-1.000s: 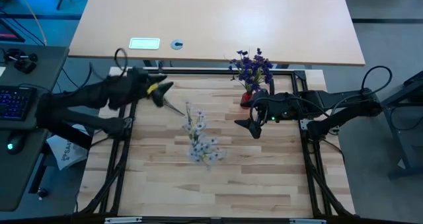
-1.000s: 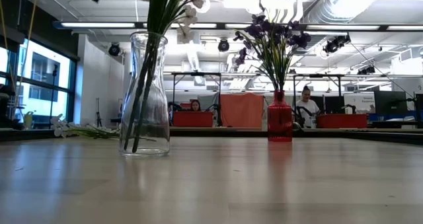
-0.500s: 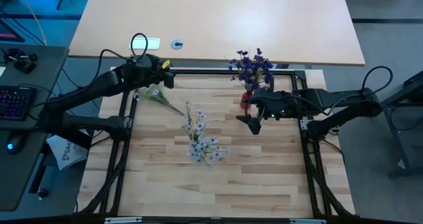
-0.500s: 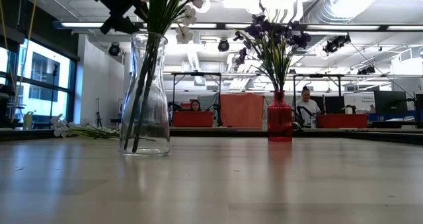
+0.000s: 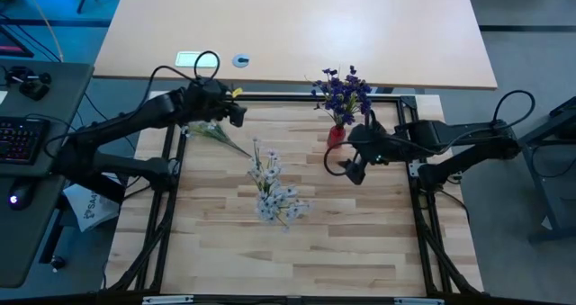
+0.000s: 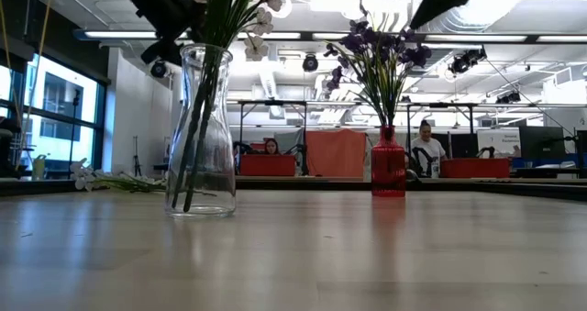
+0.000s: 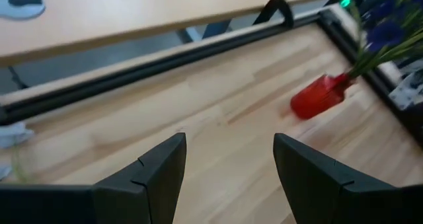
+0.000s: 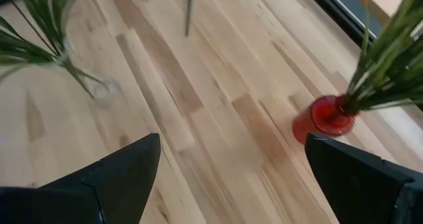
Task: Sort flowers into vase by color
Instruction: Put the white flowers into the transparent vase
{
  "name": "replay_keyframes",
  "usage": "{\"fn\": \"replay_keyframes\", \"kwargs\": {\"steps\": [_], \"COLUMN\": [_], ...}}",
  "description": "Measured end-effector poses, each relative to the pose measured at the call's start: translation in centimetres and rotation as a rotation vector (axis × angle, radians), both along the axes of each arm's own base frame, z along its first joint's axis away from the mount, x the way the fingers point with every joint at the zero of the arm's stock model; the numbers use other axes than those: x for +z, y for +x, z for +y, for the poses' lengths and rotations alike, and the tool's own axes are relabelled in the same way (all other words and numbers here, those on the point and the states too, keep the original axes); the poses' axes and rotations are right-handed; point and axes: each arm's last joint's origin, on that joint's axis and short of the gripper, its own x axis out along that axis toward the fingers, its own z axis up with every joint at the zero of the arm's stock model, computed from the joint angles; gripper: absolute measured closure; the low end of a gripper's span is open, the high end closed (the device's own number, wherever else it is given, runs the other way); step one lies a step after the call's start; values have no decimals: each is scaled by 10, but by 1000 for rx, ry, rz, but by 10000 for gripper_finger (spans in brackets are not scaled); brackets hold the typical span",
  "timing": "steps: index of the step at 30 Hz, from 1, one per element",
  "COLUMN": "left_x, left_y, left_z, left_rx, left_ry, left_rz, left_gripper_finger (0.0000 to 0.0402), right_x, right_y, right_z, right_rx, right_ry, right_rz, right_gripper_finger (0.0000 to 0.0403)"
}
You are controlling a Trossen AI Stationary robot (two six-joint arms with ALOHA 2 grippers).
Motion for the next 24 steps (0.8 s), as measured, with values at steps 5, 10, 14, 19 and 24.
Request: {"fn": "replay_keyframes", "kwargs": {"steps": [5, 10, 14, 19, 24], "left_x": [-7, -20, -35, -55, -68], "left_y": [-2, -9, -12, -15, -19], "left_z": [3, 7, 7, 4, 2], "left_rx": [25, 92, 121, 155, 173], "left_ry": [-40, -116, -158, -226, -257], "left_rz": [59, 141, 169, 192, 220], "left_gripper_finger": [186, 186, 186, 186, 186], "right_x": [-2, -4, -6, -15, -35], "right_y": [-3, -8, -12, -14, -15], "right_z": [-1, -4, -7, -14, -22], "right_rx": [-50, -181, -271, -368, -402], "right_ry": [-8, -6, 8, 42, 80], "right_rz": [21, 31, 51, 72, 144], "right_gripper_finger": [29, 29, 29, 29, 29]}}
